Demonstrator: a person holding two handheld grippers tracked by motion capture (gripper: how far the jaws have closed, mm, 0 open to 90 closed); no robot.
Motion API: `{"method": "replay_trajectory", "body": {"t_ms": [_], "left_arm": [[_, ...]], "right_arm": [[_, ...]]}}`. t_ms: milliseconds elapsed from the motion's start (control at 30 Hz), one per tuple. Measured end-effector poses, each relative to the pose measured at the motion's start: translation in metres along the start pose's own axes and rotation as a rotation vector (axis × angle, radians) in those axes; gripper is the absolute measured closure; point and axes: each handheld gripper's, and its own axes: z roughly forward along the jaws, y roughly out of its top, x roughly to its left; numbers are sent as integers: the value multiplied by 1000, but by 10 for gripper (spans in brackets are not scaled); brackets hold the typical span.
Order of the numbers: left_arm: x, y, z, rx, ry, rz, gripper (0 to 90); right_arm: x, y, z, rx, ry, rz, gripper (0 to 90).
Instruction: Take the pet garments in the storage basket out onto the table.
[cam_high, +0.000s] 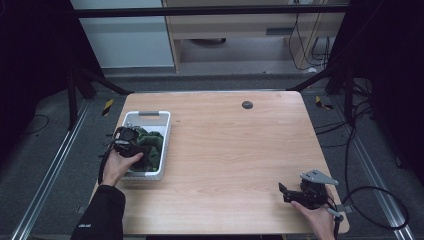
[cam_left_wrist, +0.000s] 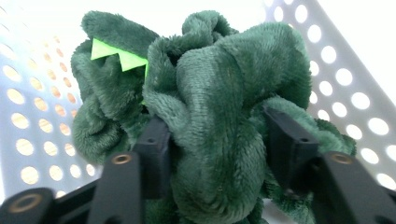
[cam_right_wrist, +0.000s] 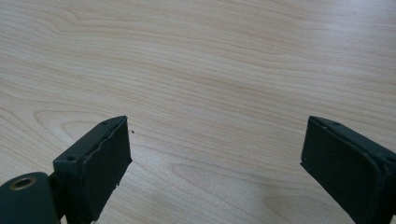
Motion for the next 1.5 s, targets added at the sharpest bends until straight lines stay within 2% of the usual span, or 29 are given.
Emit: {"method": "replay_trajectory", "body": {"t_ms": [300, 633, 833, 1100, 1367, 1500], "left_arm": [[-2, 0, 1, 47, -4, 1, 661], [-4, 4, -4, 74, 0, 0, 731], [-3, 6, -16, 50, -2, -3, 744], [-2, 11, -43, -18, -6, -13, 746], [-5, 18, -75, -88, -9, 8, 748], [-6, 23, -87, -103, -8, 28, 749]], "right_arm": [[0, 0, 0, 2, 3, 3, 81], [1, 0, 0, 7, 8, 8, 80], [0, 0, 0, 5, 6, 3, 81], [0, 0, 0, 5, 3, 0, 80], [0, 0, 0, 3, 2, -2, 81], [0, 0, 0, 3, 1, -8, 81]]}}
